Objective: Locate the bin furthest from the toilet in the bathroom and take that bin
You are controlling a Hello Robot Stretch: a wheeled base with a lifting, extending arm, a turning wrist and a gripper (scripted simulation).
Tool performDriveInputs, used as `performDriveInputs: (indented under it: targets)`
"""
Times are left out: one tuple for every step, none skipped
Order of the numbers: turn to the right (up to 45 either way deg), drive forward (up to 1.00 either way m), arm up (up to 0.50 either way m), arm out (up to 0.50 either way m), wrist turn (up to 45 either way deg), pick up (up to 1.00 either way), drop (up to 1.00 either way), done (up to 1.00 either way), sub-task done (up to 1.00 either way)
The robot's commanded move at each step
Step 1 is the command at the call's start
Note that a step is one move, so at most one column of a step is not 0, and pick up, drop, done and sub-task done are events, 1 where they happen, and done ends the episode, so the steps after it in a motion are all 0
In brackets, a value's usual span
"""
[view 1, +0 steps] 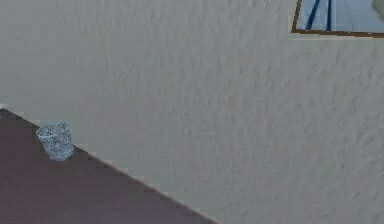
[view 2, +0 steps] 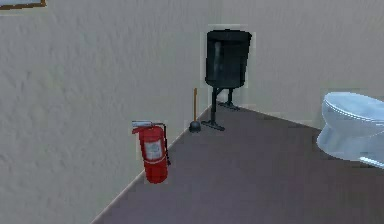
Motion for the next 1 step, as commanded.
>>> performDriveInputs:
  targets:
    - [6.0,0.0,0.0,0.0,0.0,0.0,0.0,0.0,0.0]
